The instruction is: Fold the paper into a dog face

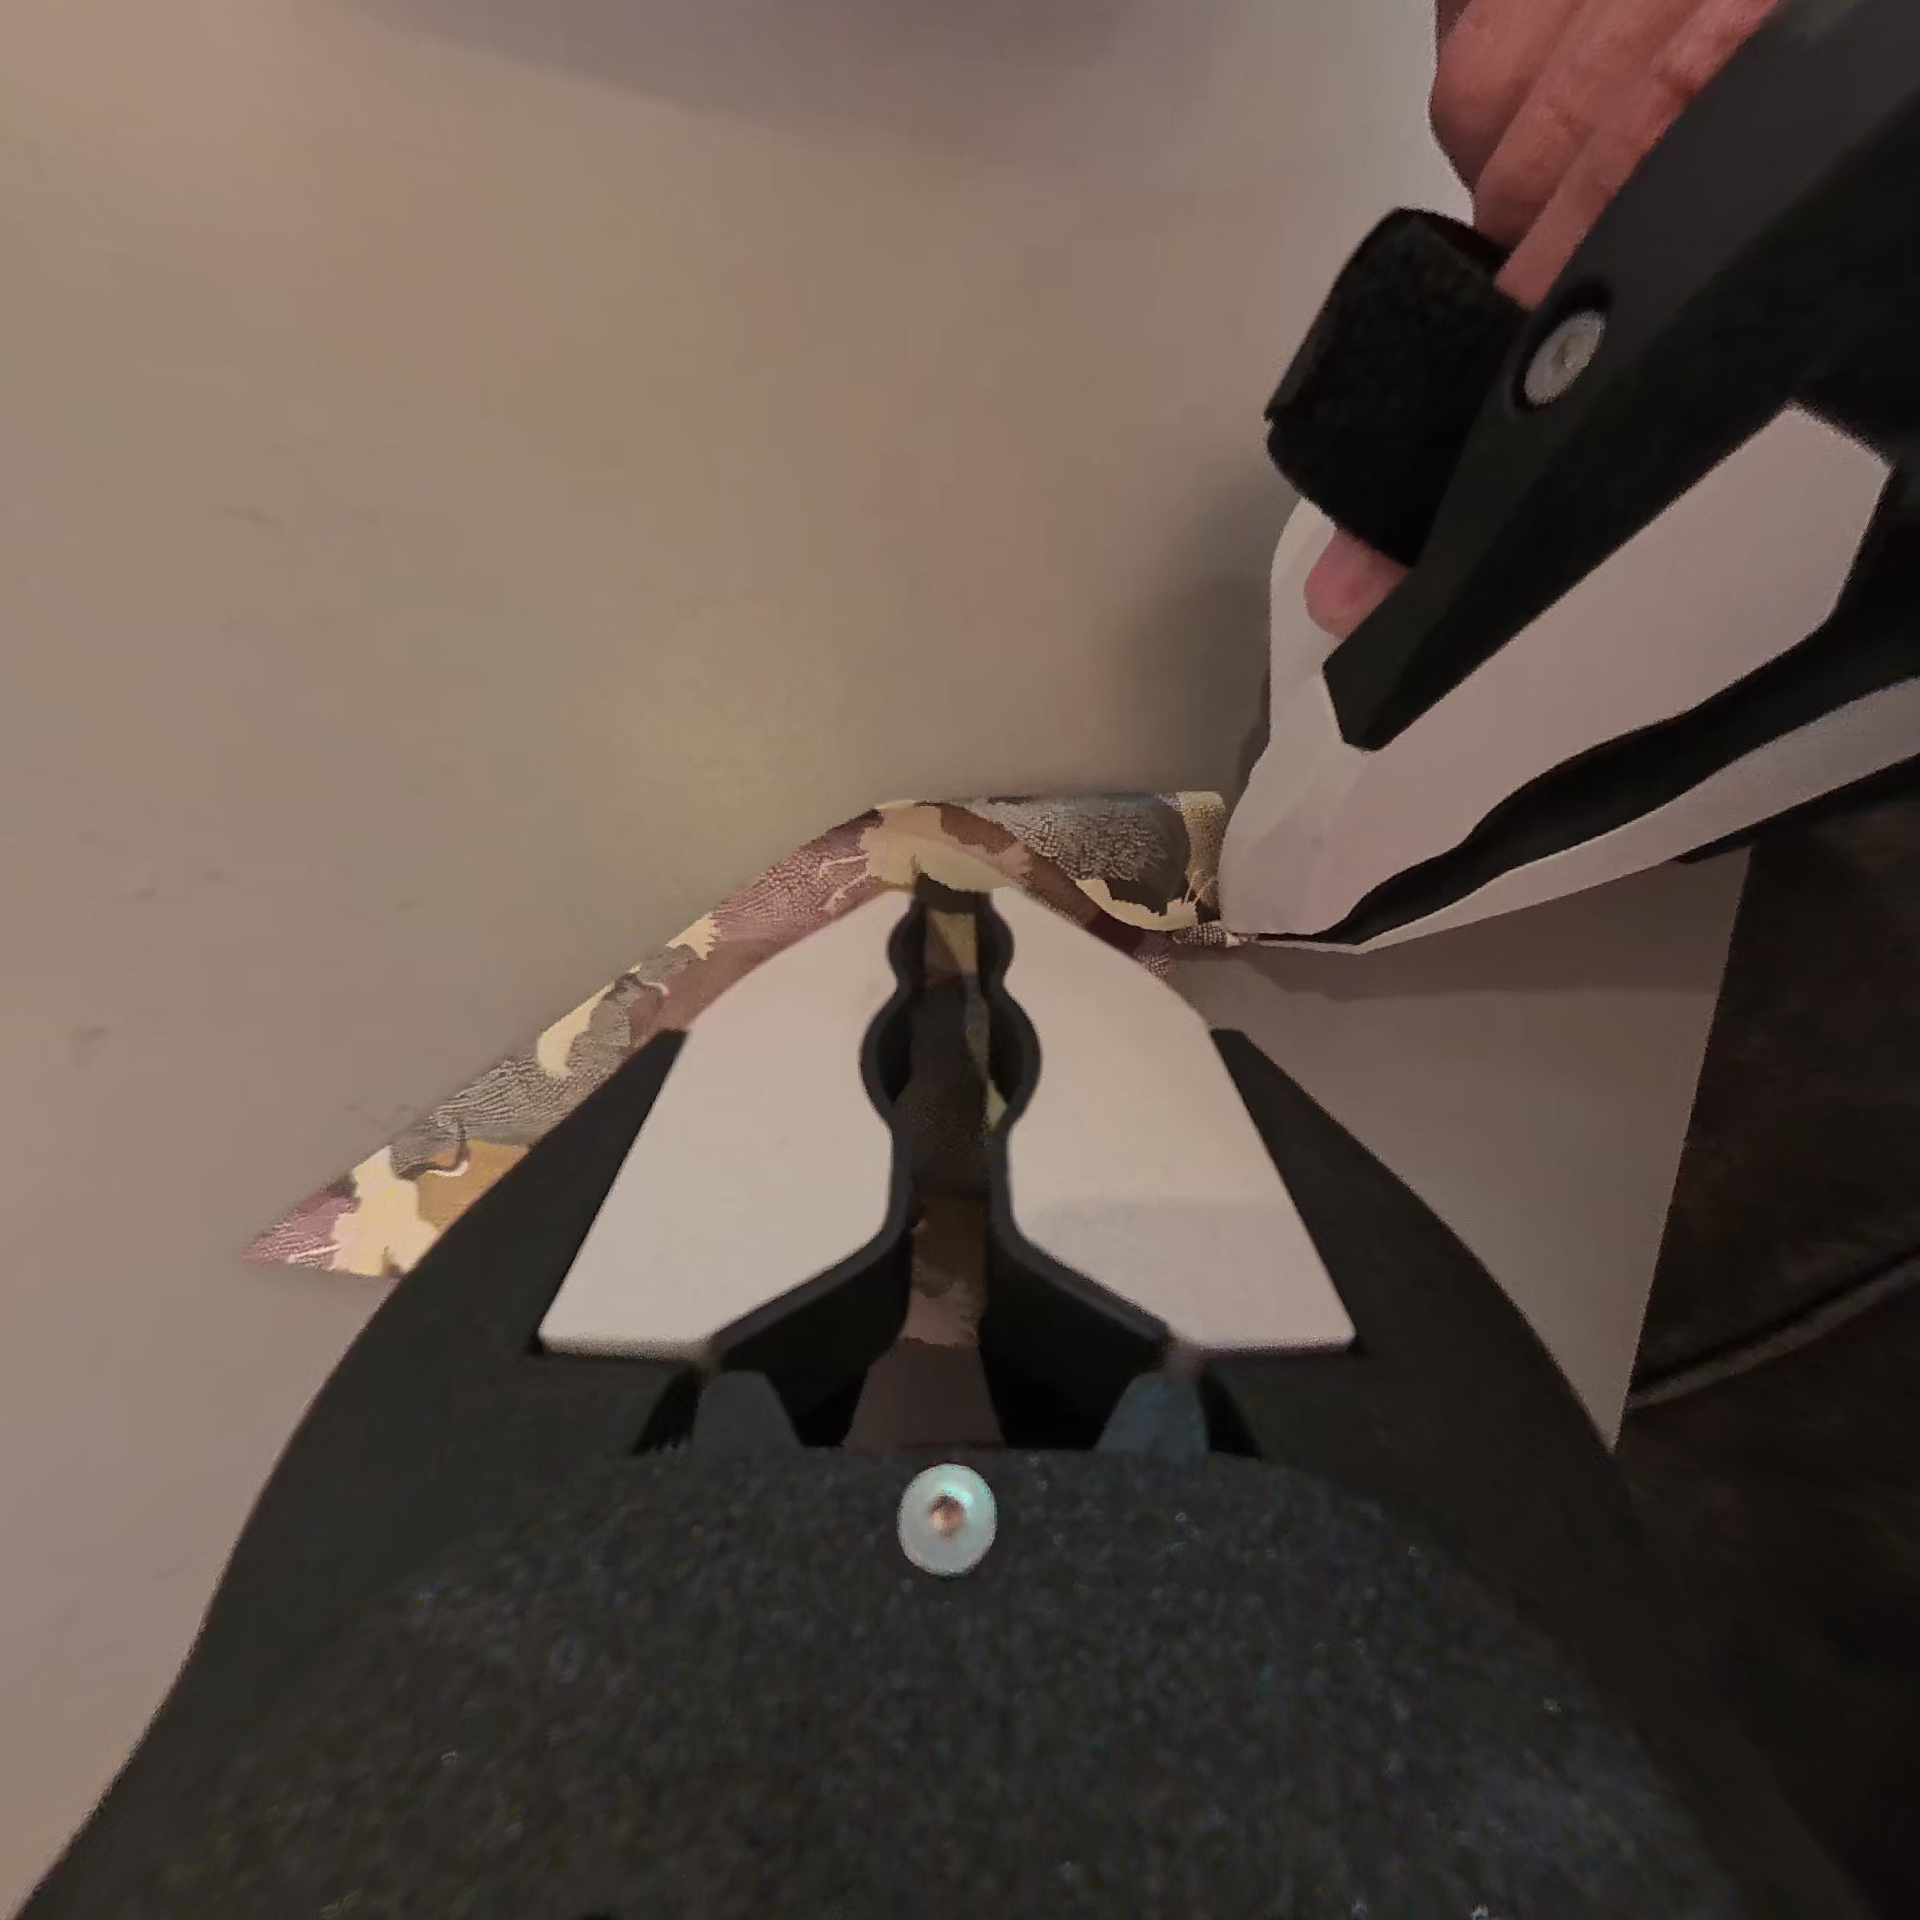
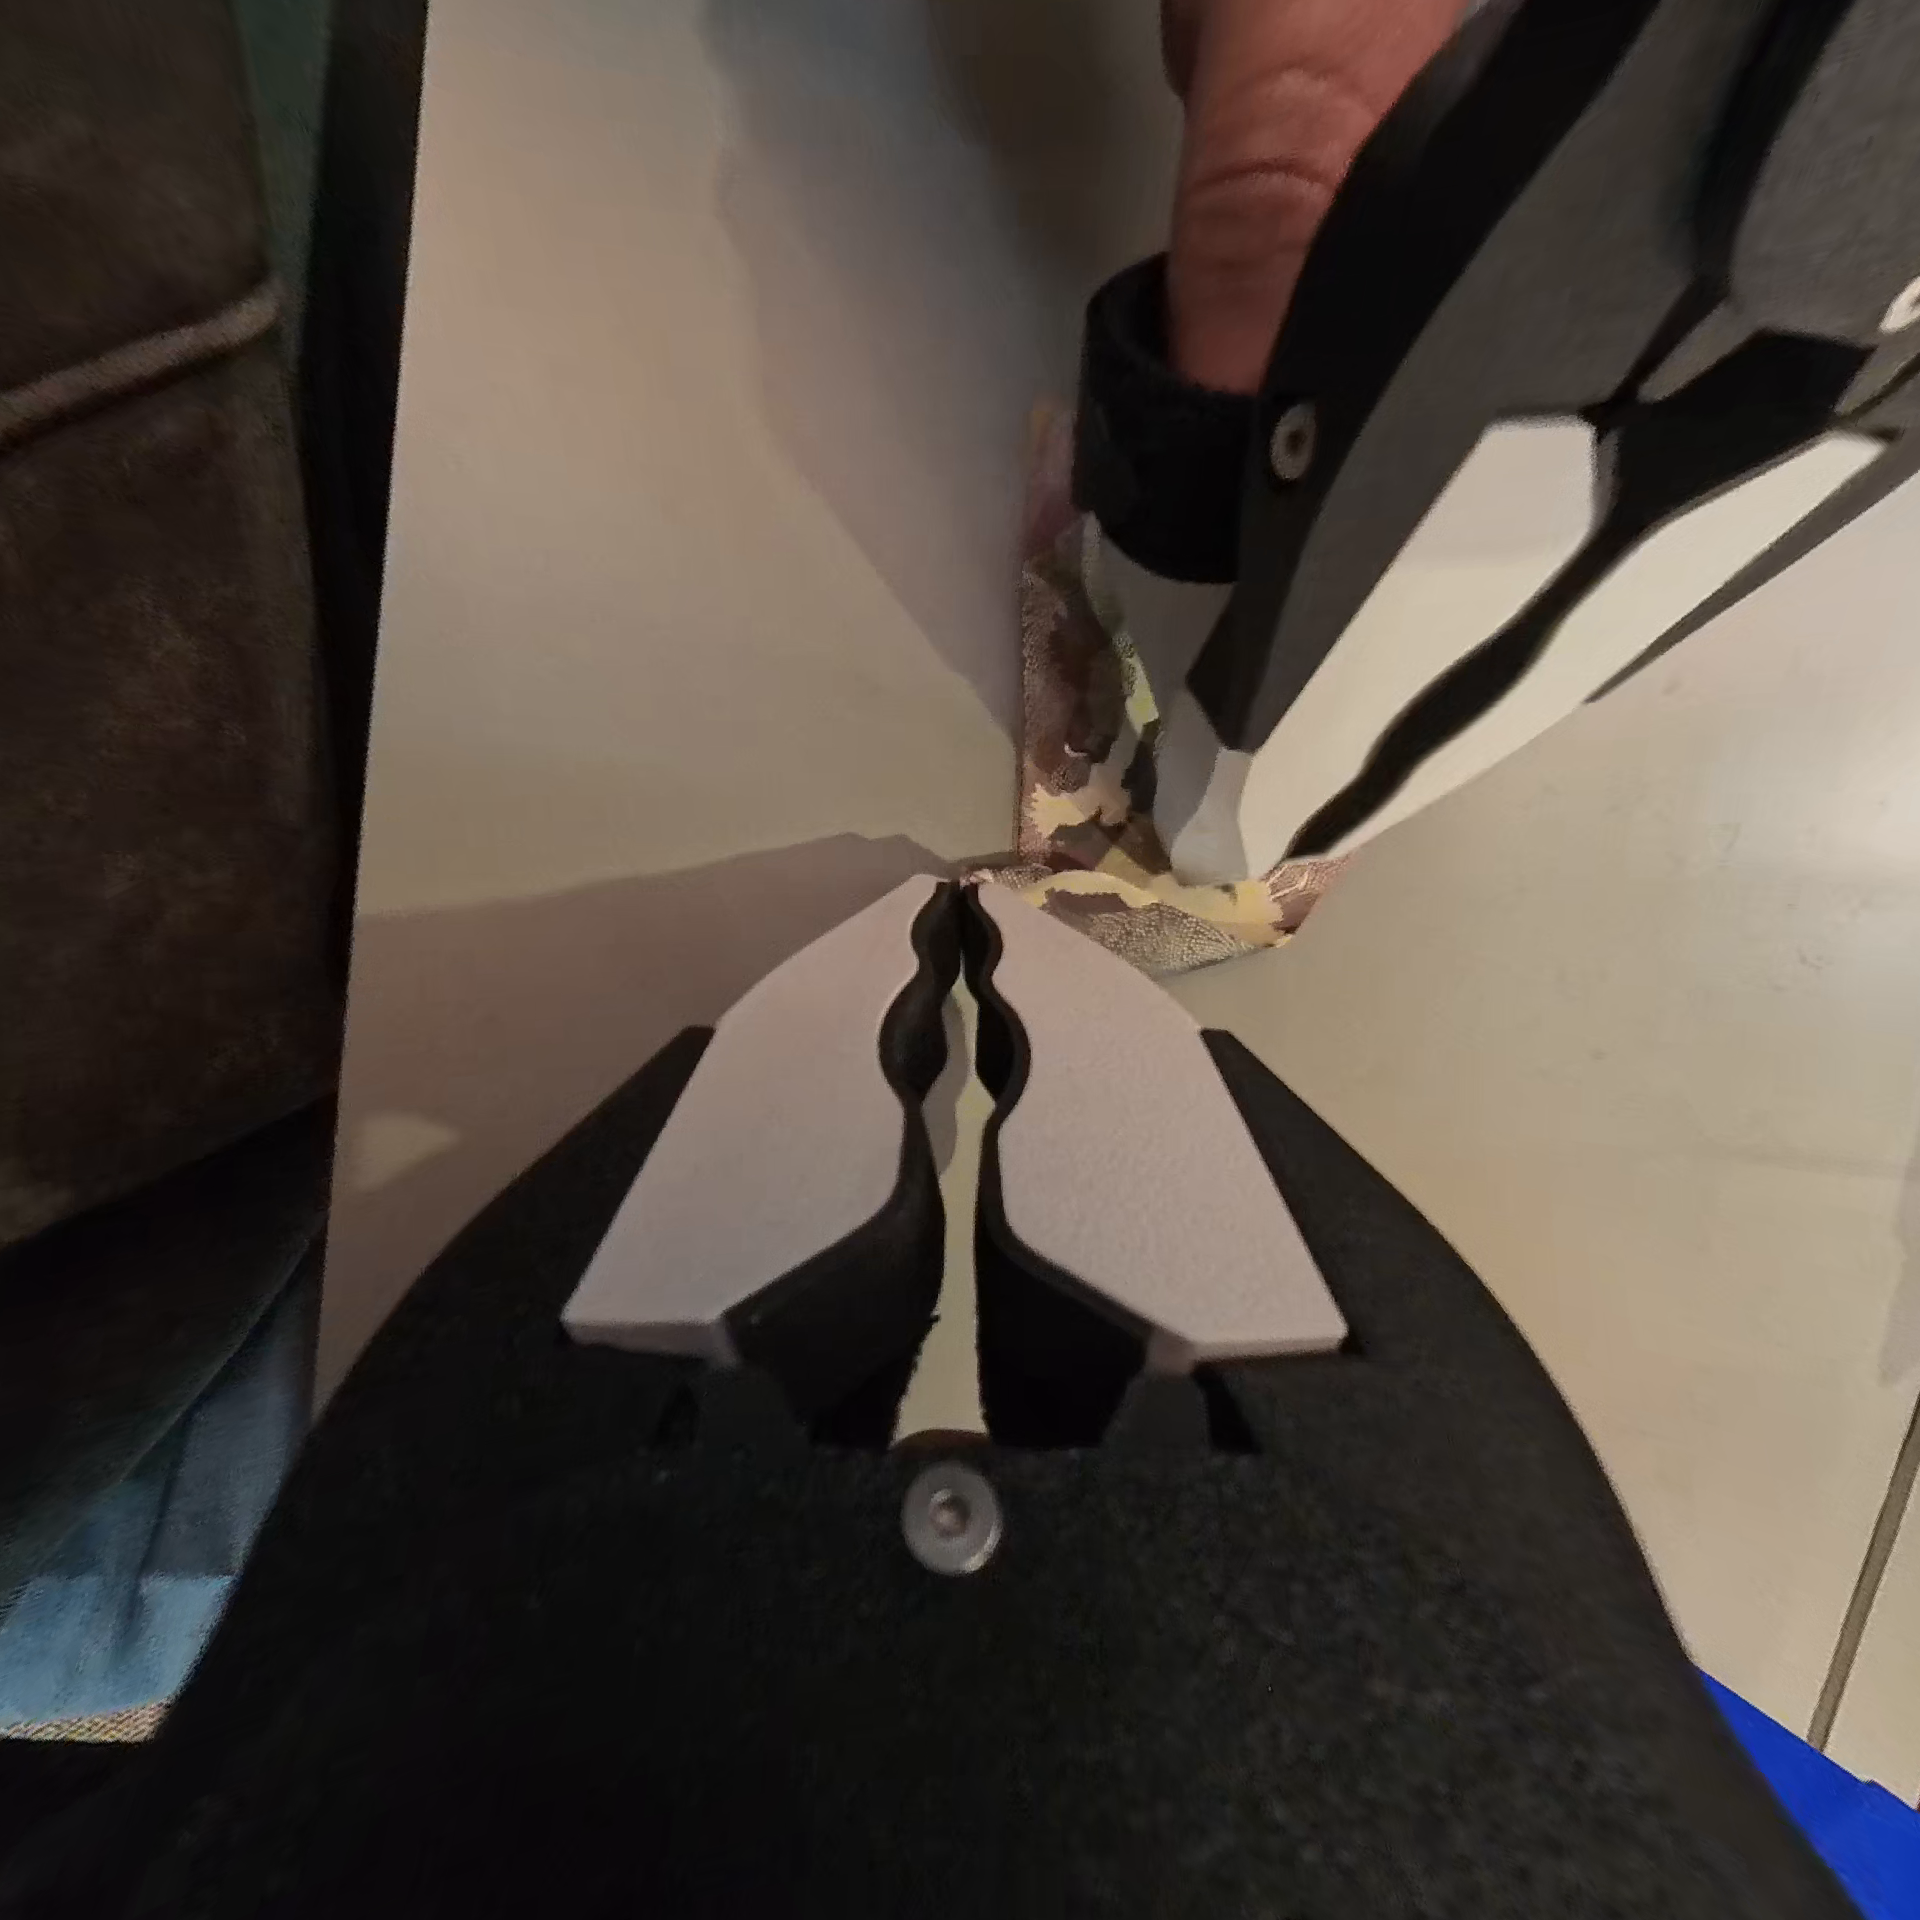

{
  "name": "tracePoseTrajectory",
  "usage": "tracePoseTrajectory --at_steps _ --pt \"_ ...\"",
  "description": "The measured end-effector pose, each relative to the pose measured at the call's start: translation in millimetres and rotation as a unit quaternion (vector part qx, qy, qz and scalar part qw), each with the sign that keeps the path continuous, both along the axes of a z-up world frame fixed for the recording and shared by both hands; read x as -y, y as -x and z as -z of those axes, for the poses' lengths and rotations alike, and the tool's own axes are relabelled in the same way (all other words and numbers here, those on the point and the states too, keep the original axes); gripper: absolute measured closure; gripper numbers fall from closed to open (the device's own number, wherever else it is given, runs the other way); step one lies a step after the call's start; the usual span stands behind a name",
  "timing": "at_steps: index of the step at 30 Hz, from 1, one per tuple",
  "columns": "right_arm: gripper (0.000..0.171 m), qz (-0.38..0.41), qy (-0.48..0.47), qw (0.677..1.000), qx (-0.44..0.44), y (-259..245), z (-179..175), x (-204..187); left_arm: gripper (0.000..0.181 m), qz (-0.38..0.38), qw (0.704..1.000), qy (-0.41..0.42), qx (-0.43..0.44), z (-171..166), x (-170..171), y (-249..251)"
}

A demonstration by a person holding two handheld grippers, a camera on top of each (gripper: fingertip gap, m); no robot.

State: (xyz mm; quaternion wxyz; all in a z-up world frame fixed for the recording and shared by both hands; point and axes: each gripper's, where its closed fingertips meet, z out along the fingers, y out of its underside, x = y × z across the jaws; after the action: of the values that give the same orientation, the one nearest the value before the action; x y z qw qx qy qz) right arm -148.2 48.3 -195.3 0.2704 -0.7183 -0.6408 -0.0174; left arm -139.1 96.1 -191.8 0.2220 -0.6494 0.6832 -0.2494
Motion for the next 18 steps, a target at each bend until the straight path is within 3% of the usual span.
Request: tracePoseTrajectory --at_steps 4,9,12,18 --pt "0.171 -0.001 0.000 1.000 0.000 0.0 0.0 0.0 0.162 0.005 0.999 0.017 0.035 -14.2 1.4 -6.8" --pt "0.171 -0.001 -0.003 1.000 0.002 0.0 0.1 -0.1 0.161 0.016 0.997 0.036 0.062 -24.9 7.6 -19.0" --pt "0.171 0.000 -0.004 1.000 0.002 0.0 0.0 0.0 0.174 0.033 0.997 0.043 0.064 -24.1 16.0 -20.8" --pt "0.171 0.007 -0.001 1.000 0.000 0.1 0.2 -0.4 0.181 0.032 0.999 0.016 0.017 -2.9 13.6 -12.9"
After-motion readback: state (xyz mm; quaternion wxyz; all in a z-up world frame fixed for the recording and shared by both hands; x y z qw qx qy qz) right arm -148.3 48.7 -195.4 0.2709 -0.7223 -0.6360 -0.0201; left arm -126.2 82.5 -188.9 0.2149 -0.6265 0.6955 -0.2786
